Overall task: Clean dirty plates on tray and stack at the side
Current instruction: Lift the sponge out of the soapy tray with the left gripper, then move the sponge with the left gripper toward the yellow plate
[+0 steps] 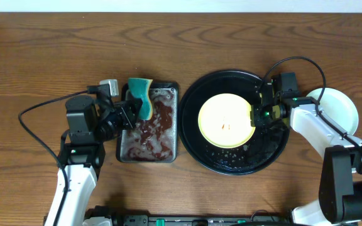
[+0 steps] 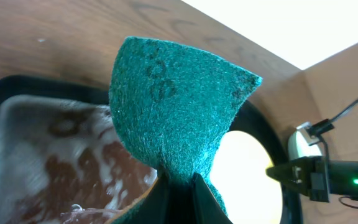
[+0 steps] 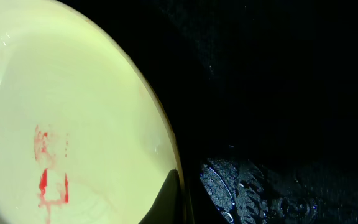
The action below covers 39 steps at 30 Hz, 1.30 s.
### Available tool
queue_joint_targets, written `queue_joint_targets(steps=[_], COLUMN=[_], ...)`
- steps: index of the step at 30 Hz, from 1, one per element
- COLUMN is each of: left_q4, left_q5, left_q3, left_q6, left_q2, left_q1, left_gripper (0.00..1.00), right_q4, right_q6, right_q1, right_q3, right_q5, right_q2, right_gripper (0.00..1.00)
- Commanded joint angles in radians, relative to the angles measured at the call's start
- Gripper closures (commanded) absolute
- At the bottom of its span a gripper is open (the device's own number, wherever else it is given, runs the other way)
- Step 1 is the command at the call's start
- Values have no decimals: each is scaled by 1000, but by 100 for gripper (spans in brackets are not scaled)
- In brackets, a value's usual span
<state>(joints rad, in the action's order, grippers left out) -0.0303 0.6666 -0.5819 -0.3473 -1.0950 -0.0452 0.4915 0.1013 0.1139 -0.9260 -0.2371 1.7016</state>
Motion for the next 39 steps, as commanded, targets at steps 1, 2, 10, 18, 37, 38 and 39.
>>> queue_joint_targets(steps=[1, 2, 10, 18, 37, 38, 39], left_q4=[-87, -114, -204, -203, -196, -196, -196], left_q5=[138, 164, 250, 251, 250, 250, 250], left_q3=[0, 0, 0, 0, 0, 0, 0], left_q6=[-21, -21, -21, -21, -21, -21, -21], left_q2=[-43, -56, -107, -107, -107, -107, -107], left_q1=[-6, -6, -6, -6, -6, -6, -6], left_gripper=[93, 93, 93, 93, 93, 93, 93], right_q4=[-2, -2, -2, -2, -3, -2, -2], right_q6=[-13, -13, -13, -13, -13, -13, -13], right_q1=[6, 6, 6, 6, 6, 6, 6], right_q3=[6, 6, 6, 6, 6, 6, 6], right_q5=[2, 2, 2, 2, 2, 2, 2], right_q2=[6, 6, 6, 6, 6, 6, 6], right_gripper=[99, 99, 99, 99, 99, 99, 99])
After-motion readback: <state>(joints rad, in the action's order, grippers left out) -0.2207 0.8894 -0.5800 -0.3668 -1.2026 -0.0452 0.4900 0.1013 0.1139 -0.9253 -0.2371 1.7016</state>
